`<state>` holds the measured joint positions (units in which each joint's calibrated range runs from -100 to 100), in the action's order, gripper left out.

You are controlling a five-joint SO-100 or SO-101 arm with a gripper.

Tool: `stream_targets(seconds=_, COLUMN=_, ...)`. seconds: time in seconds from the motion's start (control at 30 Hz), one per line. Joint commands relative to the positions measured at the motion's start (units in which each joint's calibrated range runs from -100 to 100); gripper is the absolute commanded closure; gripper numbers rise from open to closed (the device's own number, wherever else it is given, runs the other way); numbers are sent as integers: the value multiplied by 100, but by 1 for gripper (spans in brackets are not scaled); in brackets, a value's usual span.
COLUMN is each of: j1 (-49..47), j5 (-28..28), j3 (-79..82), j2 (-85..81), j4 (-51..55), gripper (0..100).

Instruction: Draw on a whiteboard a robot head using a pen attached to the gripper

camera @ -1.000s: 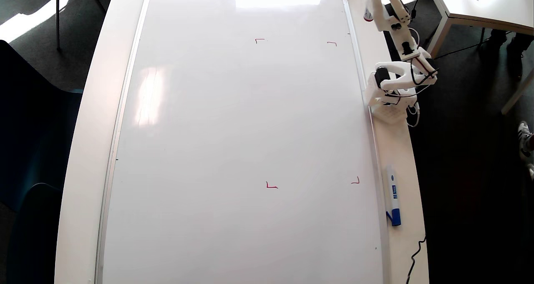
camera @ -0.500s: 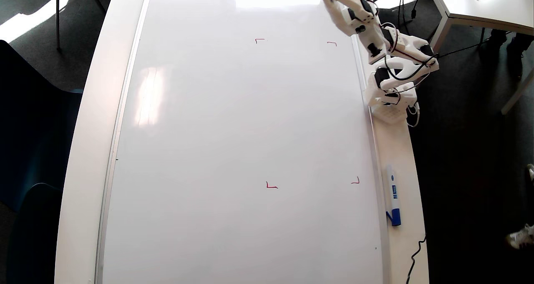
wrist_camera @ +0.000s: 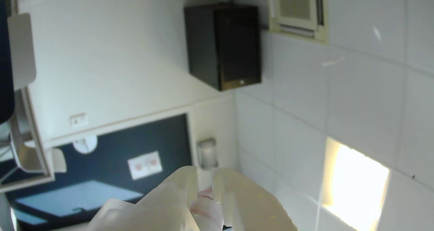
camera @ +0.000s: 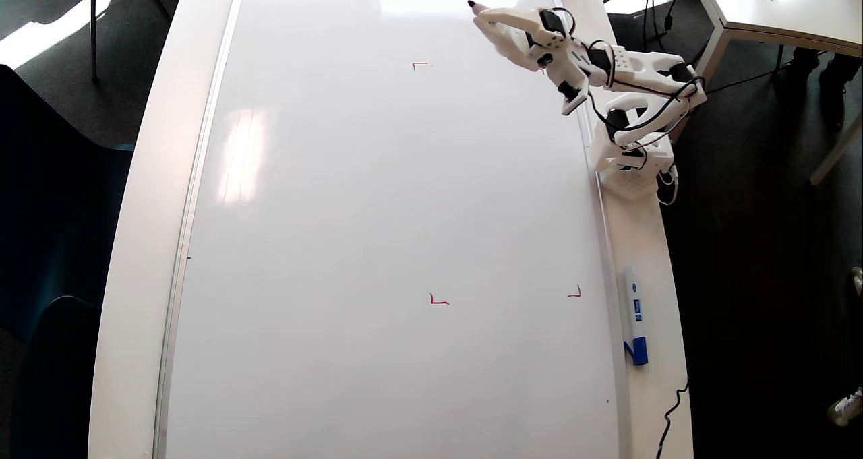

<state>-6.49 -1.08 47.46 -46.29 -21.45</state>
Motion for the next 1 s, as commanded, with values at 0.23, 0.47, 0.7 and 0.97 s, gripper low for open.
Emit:
stream_targets(seconds=0.23, j1=-224, j5=232, j3=-103, j2=189, j4=1798, gripper=100)
stream_targets(seconds=0.47, j1=-644, j5=269, j3=-1319, j2=147, j4=6020, gripper=100)
stream_targets(seconds=0.7, j1=-821, j5=103, j3=-2854, j2=214, j4=9409, gripper=100)
stream_targets(seconds=0.97, j1=-792, j5=98, j3=-3525, j2=977, j4=11589, gripper=100)
